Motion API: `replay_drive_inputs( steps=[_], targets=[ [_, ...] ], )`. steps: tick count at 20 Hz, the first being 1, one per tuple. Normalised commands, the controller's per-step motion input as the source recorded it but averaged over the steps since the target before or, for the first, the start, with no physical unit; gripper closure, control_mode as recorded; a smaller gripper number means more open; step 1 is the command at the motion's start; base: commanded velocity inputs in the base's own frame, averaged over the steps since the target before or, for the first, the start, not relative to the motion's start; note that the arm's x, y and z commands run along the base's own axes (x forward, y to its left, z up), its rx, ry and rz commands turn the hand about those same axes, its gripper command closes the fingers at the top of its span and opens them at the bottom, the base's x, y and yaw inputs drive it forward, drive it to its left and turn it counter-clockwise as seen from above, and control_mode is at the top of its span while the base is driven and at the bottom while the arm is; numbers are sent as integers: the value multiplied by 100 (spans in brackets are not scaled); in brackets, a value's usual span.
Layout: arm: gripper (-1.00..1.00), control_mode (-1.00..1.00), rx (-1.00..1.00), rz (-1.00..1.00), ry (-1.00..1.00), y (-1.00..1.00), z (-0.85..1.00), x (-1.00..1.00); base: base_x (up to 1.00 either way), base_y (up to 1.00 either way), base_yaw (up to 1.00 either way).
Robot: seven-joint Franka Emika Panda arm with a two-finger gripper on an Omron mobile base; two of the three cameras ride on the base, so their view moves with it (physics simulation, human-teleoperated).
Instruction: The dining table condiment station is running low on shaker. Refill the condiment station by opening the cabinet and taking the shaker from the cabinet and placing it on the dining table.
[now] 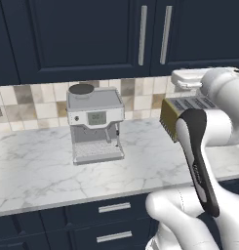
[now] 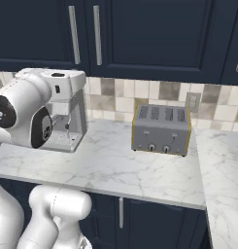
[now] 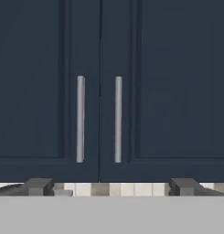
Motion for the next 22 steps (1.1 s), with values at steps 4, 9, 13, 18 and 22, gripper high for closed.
replay_drive_inputs(
  steps=[4,9,13,18,22],
  targets=[
    [-100,-100,0,0,-3,-13,0,43,0,0,0],
    [-100,-100,0,0,-10,-26,13,41,0,0,0],
    [-100,-100,0,0,-5,-9,17,47,0,0,0],
    [-100,-100,0,0,0,6,6,63,0,0,0],
    [-100,-100,0,0,-1,0,4,53,0,0,0]
  ],
)
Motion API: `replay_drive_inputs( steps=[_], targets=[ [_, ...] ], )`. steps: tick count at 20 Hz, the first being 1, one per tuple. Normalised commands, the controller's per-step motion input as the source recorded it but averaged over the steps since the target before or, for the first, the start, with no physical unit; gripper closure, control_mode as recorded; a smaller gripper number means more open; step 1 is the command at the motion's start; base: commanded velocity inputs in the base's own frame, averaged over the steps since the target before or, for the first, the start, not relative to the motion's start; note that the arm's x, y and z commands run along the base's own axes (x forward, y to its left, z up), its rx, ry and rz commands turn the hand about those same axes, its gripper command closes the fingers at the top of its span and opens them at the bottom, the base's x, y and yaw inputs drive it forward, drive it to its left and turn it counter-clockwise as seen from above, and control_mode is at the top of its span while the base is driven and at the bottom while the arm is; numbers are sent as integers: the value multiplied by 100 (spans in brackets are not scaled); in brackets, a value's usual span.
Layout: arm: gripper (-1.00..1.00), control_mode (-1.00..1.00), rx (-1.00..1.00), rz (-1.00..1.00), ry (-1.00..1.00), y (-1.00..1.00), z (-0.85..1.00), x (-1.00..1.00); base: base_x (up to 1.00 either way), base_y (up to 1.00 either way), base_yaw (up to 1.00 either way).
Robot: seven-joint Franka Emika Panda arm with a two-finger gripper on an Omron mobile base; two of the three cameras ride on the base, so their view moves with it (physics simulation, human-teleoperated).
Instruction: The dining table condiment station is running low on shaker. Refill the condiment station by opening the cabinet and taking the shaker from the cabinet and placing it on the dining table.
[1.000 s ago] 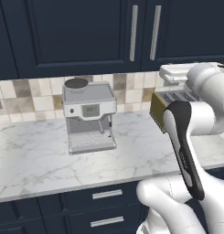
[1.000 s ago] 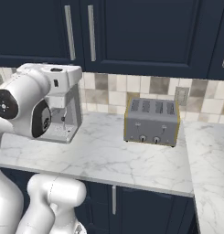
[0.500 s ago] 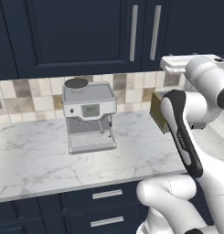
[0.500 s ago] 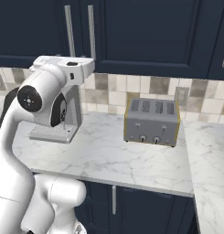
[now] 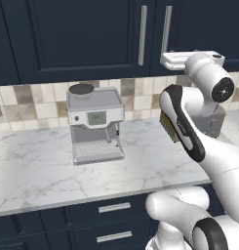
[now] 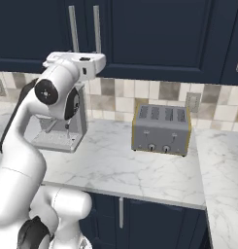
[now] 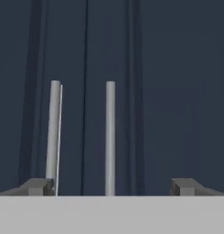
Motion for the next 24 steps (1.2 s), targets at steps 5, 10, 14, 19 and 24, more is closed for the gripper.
replay_drive_inputs(
  steps=[5,10,14,19,24],
  targets=[
    [-100,-100,0,0,-3,0,0,49,0,0,0],
    [-100,-100,0,0,0,1,0,55,0,0,0],
    [-100,-100,0,1,-1,0,0,44,0,0,0],
    [-100,-100,0,0,0,0,0,50,0,0,0],
    [-100,-100,0,2,0,-6,0,47,0,0,0]
  ],
)
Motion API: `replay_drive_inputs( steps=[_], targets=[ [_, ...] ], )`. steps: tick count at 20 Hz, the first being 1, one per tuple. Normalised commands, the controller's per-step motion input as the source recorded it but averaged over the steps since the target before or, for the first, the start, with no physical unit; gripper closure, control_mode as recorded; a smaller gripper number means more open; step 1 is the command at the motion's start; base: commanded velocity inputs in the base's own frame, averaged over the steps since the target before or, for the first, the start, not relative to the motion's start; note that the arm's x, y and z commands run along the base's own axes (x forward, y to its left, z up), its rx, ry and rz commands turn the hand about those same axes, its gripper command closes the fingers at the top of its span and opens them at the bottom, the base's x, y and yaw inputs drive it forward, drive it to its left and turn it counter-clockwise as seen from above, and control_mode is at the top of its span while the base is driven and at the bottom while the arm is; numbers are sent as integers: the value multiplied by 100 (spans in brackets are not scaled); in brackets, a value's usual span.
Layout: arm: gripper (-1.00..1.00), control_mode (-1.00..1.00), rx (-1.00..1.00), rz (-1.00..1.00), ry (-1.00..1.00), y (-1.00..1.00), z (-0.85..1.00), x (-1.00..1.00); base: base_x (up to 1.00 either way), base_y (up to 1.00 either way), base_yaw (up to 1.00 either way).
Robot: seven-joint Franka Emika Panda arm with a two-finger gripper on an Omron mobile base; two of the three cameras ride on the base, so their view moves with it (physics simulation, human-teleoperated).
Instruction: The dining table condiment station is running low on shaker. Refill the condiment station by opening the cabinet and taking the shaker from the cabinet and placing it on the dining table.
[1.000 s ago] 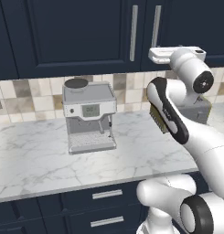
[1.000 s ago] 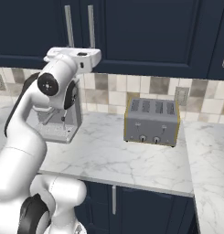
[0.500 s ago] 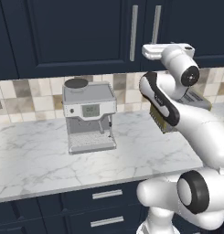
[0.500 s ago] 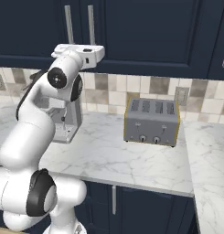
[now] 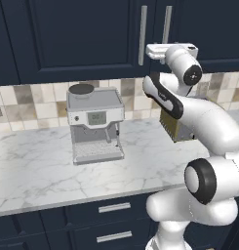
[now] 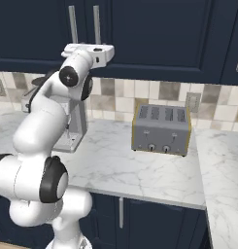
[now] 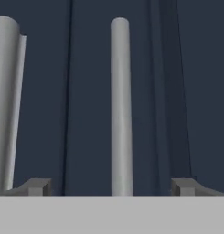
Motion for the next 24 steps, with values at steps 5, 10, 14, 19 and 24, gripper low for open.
replay_drive_inputs(
  steps=[5,10,14,19,24],
  targets=[
    [-100,-100,0,3,0,-3,0,46,0,0,0],
    [-100,-100,0,3,0,-2,0,41,0,0,0],
    [-100,-100,0,3,0,0,0,44,0,0,0],
    [100,-100,0,2,0,0,-1,45,0,0,0],
    [100,-100,0,1,0,0,-3,37,0,0,0]
  ],
)
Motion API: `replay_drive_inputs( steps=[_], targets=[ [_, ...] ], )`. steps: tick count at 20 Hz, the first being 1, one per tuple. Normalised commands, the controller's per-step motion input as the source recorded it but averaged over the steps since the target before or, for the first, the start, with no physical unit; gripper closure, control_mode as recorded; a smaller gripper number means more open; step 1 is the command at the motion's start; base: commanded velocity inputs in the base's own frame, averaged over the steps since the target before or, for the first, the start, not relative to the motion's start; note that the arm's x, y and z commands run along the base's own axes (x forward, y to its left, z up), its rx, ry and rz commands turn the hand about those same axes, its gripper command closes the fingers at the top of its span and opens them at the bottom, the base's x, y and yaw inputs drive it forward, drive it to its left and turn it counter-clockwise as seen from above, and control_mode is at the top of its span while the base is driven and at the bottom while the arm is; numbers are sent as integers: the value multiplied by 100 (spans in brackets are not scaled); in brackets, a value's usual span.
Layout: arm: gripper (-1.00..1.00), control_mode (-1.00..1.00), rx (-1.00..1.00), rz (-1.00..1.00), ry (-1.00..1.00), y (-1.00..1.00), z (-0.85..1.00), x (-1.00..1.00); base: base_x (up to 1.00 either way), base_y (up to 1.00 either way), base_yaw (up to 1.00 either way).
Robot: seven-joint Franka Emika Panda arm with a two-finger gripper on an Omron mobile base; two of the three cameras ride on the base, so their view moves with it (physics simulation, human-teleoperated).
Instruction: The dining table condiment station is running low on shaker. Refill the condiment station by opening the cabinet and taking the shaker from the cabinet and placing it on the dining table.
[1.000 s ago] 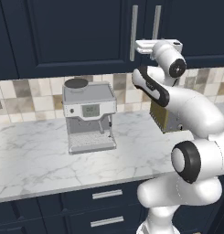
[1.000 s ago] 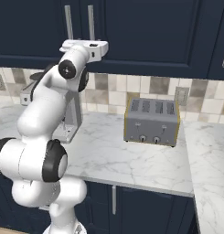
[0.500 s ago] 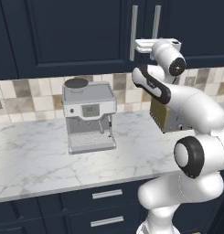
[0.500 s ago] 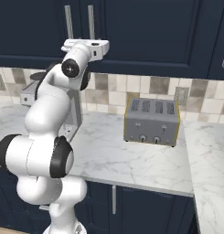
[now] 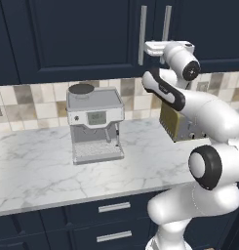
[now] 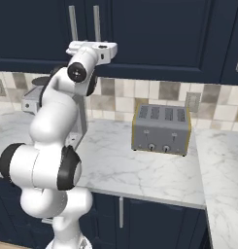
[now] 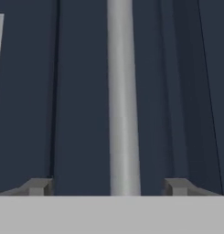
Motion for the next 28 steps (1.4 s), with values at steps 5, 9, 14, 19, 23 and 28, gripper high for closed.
replay_drive_inputs(
  steps=[5,9,14,19,23,28],
  targets=[
    [100,-100,0,0,7,0,-2,13,0,0,0],
    [100,-100,0,0,6,0,0,0,0,0,0],
    [100,-100,0,0,6,0,-3,1,0,0,0],
    [100,-100,1,0,-3,-14,-2,-63,0,0,0],
    [100,-100,4,-1,-9,-38,0,-100,0,0,0],
    [100,-100,11,-2,-2,-51,0,-100,0,0,0]
  ],
)
